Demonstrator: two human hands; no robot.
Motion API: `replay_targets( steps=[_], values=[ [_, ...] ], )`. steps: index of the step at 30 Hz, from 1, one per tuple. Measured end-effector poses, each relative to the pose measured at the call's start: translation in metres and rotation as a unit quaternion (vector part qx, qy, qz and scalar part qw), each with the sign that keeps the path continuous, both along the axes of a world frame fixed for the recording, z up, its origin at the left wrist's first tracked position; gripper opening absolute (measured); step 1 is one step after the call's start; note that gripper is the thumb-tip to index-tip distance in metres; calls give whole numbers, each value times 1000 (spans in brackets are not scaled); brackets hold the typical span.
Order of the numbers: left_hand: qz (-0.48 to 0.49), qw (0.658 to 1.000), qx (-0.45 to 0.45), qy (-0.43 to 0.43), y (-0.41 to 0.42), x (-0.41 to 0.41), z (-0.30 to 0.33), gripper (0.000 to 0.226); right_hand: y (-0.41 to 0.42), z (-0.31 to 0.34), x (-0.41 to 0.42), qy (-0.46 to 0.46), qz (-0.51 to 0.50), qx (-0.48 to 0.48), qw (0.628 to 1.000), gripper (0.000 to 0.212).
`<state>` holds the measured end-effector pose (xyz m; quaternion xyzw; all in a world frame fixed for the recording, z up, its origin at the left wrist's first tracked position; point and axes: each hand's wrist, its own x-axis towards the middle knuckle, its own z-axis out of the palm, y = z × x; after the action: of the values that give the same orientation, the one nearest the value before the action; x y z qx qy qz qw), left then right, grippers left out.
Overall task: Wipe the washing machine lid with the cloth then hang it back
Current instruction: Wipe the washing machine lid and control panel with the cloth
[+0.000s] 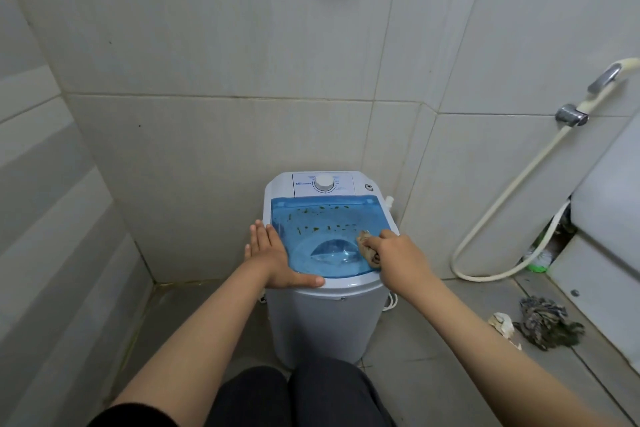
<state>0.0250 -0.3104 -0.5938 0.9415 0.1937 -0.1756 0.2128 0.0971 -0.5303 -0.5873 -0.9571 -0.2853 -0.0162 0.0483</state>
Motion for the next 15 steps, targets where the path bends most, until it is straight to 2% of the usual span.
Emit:
replay_targets(
  steps=[3,7,9,12,15],
  values=[
    [-3,1000,5,-2,0,0,0,162,-2,9,-5,48,14,-2,999,44],
    [-2,1000,6,-3,0,1,0,162,-1,49,8,200,12,3,980,44],
    [-1,1000,8,-1,0,1,0,162,4,68,25,235,7,35,971,49],
    [0,1000,12,5,-1,3,0,162,29,82,57,182,4,81,980,48],
    [2,1000,14,14,0,5,-1,163,62,80,82,105,22,84,991,44]
  ],
)
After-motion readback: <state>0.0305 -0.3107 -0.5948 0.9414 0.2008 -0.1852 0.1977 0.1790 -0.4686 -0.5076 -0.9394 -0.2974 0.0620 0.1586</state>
